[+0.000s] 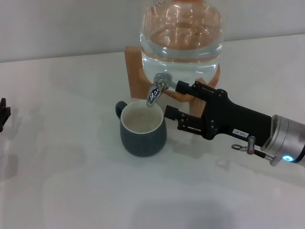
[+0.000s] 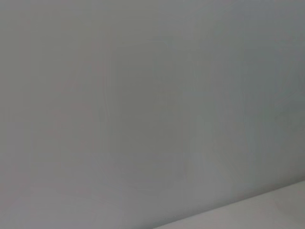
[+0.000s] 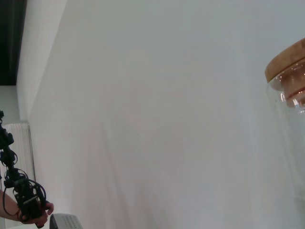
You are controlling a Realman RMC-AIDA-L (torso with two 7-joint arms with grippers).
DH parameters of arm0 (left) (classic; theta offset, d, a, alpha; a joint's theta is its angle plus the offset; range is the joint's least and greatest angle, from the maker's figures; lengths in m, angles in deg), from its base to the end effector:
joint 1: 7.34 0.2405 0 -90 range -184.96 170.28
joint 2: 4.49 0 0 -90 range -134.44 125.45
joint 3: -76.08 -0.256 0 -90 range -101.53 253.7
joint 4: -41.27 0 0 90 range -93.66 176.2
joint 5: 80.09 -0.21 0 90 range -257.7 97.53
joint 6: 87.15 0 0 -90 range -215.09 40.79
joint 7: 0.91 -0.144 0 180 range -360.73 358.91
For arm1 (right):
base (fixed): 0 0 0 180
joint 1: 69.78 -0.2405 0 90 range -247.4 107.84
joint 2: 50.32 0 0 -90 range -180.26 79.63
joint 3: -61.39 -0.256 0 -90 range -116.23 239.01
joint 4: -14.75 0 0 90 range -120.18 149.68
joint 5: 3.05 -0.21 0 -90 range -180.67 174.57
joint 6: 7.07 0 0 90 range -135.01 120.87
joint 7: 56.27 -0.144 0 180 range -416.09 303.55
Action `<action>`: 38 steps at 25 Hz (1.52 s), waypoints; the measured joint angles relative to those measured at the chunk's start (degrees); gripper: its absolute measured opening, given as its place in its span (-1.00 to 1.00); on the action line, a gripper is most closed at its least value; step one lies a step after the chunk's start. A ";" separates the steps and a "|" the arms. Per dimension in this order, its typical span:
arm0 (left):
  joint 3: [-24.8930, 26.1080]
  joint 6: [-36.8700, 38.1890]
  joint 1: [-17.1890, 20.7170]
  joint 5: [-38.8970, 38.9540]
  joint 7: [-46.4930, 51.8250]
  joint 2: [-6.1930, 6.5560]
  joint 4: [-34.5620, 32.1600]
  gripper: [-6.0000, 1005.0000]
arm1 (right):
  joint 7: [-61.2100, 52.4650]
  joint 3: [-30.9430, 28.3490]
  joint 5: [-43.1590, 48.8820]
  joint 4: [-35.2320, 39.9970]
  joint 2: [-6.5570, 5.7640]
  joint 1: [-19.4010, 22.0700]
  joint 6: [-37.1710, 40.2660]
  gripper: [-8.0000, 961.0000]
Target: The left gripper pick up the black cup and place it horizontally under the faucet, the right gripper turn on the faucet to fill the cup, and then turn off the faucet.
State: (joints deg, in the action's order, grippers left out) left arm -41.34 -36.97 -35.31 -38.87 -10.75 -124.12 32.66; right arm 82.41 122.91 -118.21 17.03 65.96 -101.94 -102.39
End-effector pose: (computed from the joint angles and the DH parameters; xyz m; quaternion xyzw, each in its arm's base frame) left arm -0.3502 0.3521 -0.0224 -0.7271 -0.2114 -0.1215 0.6418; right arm 0.2461 0.2992 -0.0317 -0.8510 0.1309 0.4617 0.2134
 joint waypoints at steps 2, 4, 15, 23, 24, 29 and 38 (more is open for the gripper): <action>0.00 0.00 -0.06 0.00 0.00 0.01 0.00 0.71 | 0.20 0.00 -0.06 0.01 0.00 0.00 0.06 0.65; 0.00 0.00 -0.12 0.00 -0.01 0.01 0.00 0.71 | 0.35 0.00 -0.11 0.01 -0.03 0.00 0.13 0.65; 0.00 -0.84 -0.43 0.02 -0.21 0.05 0.00 0.71 | 0.31 0.23 -0.27 3.30 -0.24 2.05 -3.14 0.64; 0.35 -1.61 -0.46 0.33 -0.42 0.22 0.06 0.71 | -0.05 -1.21 -1.23 5.89 -0.43 5.14 -5.52 0.64; 0.38 -1.62 -0.48 0.36 -0.43 0.24 0.07 0.71 | 0.05 -1.75 -1.53 5.92 -0.55 5.20 -5.04 0.64; 0.44 -1.65 -0.41 0.58 -0.45 0.28 0.09 0.71 | 0.40 -8.71 -1.79 7.38 -1.01 5.65 -0.68 0.64; 0.62 -1.67 -0.07 1.47 -0.45 0.28 0.83 0.71 | 4.27 -21.63 -1.78 9.63 -1.15 7.32 6.88 0.64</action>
State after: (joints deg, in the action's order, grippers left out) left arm -40.72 -38.64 -35.38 -37.39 -11.20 -123.84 33.49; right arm 86.69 101.28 -119.99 26.66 64.81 -94.62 -95.51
